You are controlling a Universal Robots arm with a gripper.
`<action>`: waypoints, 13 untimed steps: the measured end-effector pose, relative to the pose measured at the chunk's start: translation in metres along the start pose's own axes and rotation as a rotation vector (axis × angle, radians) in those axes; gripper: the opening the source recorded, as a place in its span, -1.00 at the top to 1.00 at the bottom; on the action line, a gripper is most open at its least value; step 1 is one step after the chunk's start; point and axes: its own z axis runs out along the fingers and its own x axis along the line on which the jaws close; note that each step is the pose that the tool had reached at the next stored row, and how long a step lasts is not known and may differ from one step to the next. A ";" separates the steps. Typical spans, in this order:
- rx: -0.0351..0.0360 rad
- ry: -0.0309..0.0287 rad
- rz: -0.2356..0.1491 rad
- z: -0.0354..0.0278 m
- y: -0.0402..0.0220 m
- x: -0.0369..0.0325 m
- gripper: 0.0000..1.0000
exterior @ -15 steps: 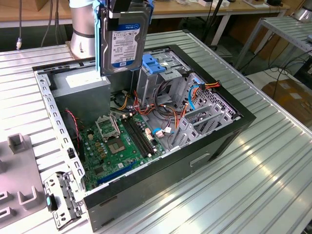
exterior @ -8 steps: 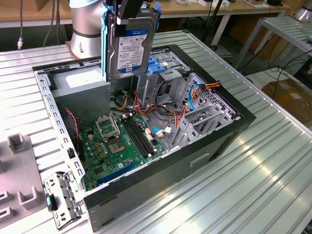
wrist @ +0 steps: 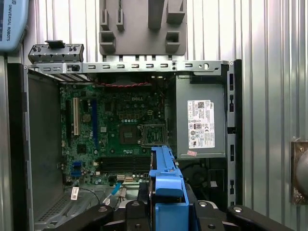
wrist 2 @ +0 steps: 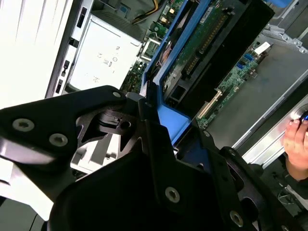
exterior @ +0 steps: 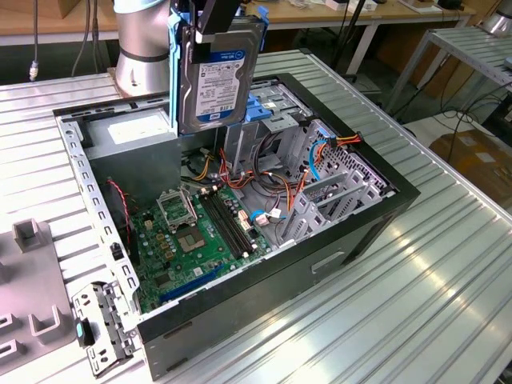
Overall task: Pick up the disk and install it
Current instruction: 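Insert the disk into the insertion slot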
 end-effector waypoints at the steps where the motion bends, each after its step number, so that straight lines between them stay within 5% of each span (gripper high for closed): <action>1: 0.0000 0.0000 0.000 0.0000 0.0000 0.0000 0.25; 13: 0.0002 0.0000 0.000 0.0000 -0.0002 0.0045 0.25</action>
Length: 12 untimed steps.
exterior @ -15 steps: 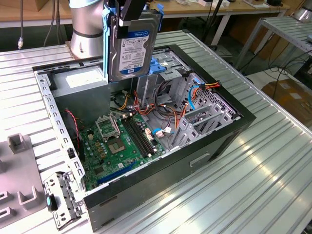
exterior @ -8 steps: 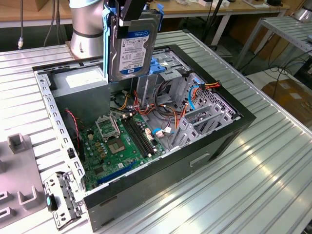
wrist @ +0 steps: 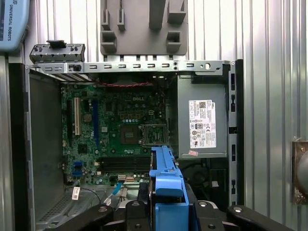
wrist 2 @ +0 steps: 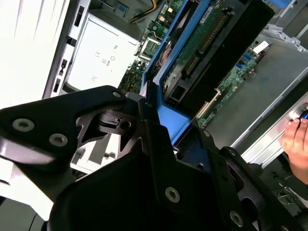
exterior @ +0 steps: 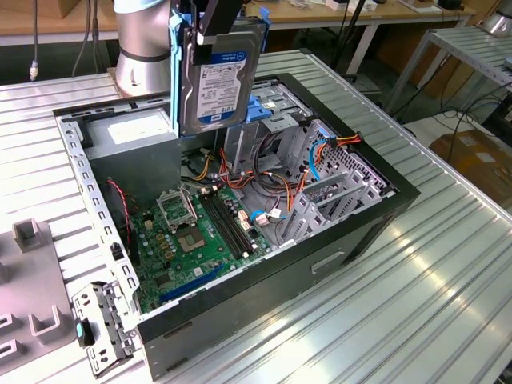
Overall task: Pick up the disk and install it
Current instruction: 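Insert the disk into the insertion slot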
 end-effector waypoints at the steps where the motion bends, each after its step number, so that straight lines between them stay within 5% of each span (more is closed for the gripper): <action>1: 0.0000 0.0000 0.000 0.0000 0.0000 0.0016 0.25; 5: 0.0000 0.0014 0.000 0.0000 -0.0003 0.0102 0.25; 12: 0.0004 0.0137 0.000 0.0002 -0.0013 0.0429 0.25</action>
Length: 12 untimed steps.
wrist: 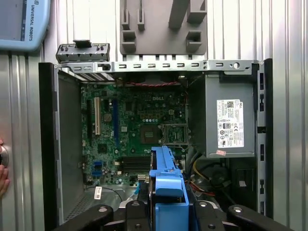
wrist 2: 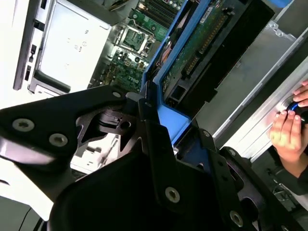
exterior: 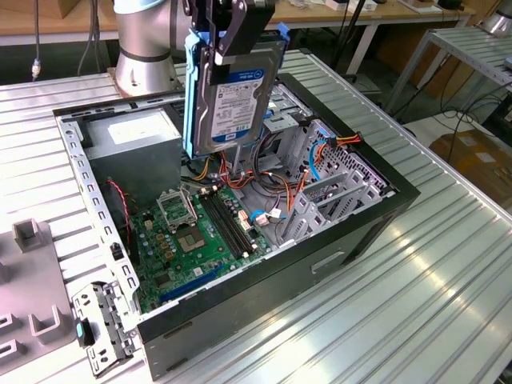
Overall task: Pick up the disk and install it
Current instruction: 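Insert the disk into the insertion slot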
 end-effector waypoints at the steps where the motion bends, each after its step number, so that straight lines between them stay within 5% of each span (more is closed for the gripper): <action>1: 0.0000 0.0016 0.000 0.0000 -0.0001 0.0029 0.25; 4: 0.0002 0.0095 0.000 0.0004 -0.0007 0.0169 0.25; 12: 0.0007 0.0249 0.000 0.0013 -0.0025 0.0360 0.25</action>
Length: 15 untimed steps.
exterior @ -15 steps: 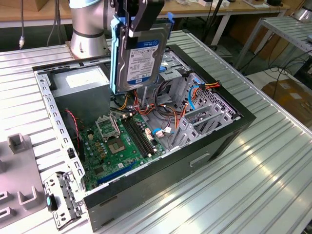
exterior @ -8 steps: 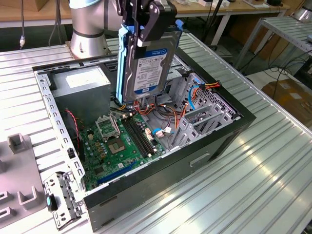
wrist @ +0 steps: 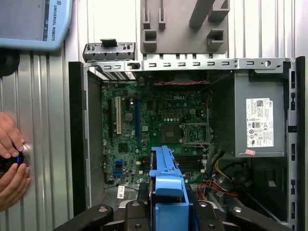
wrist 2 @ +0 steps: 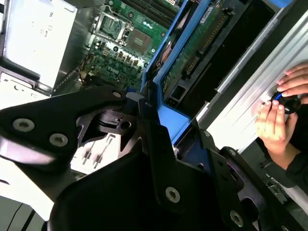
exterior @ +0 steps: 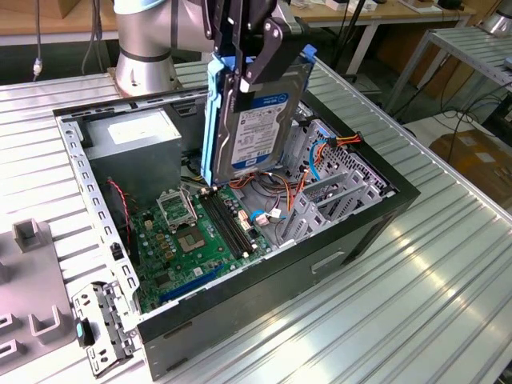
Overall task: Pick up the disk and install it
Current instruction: 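Insert the disk into the insertion slot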
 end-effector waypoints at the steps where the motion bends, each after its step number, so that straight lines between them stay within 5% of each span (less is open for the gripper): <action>1: 0.0001 0.0017 0.000 0.0004 -0.0019 0.0006 0.25; 10: 0.0003 0.0073 0.000 0.0020 -0.0306 0.0004 0.25; 15: 0.0002 0.0081 0.000 0.0032 -0.0378 0.0039 0.25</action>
